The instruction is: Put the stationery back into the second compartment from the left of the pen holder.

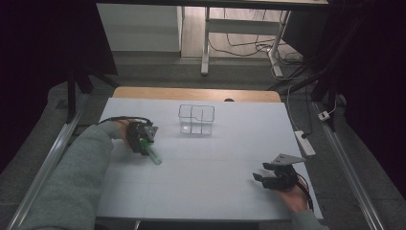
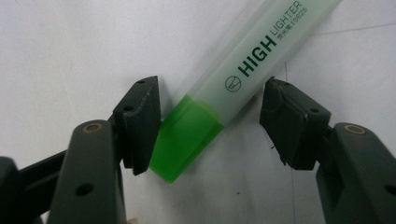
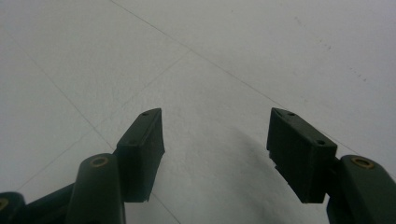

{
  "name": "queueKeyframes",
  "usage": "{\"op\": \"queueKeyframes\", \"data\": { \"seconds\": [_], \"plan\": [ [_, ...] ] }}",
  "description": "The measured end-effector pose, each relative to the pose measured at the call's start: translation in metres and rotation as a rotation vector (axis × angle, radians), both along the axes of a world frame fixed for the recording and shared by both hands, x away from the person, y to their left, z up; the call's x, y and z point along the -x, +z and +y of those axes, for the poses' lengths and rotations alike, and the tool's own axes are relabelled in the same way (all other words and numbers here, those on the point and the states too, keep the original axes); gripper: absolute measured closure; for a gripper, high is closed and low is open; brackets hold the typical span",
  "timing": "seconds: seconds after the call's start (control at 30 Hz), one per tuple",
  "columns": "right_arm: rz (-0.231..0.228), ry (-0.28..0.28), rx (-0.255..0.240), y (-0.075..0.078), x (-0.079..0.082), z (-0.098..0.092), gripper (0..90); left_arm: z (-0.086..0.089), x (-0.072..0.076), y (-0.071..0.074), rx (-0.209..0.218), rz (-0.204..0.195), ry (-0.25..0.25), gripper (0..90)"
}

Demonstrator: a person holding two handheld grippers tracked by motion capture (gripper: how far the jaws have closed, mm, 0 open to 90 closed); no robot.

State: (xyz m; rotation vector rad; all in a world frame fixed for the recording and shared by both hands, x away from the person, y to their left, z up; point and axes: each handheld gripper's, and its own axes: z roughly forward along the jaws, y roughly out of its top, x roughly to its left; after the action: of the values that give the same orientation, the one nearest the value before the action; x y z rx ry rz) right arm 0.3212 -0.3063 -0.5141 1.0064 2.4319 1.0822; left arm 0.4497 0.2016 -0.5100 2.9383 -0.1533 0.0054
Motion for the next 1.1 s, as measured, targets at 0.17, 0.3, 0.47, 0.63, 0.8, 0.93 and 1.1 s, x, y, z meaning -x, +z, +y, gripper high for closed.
{"op": "queueKeyframes", "data": {
  "seconds": [0.17,0.3,0.47,0.63,0.8,0.93,1.1],
  "plan": [
    [0.0,0.001,0.003,0.0,0.0,0.0,36.2,0.003,-0.001,0.001,0.015,0.011,-0.01,50.3],
    [0.001,0.003,0.003,0.0,0.0,0.0,36.2,0.004,-0.001,0.003,0.015,0.011,-0.012,65.8],
    [0.003,0.0,-0.005,0.0,0.0,-0.001,36.2,0.005,0.001,0.003,0.021,-0.001,-0.011,66.2],
    [0.002,-0.001,-0.003,0.001,0.0,-0.001,36.2,0.007,0.003,0.002,0.03,-0.001,0.008,66.4],
    [0.001,-0.001,-0.011,0.001,0.0,-0.002,36.2,0.013,0.009,0.006,0.062,-0.005,0.054,66.5],
    [-0.004,-0.002,-0.017,0.001,0.0,-0.002,36.2,0.018,0.016,0.011,0.095,-0.024,0.09,66.5],
    [-0.022,-0.001,-0.022,0.004,0.0,-0.001,36.2,0.02,0.028,0.017,0.138,-0.047,0.142,66.4]
  ]
}}
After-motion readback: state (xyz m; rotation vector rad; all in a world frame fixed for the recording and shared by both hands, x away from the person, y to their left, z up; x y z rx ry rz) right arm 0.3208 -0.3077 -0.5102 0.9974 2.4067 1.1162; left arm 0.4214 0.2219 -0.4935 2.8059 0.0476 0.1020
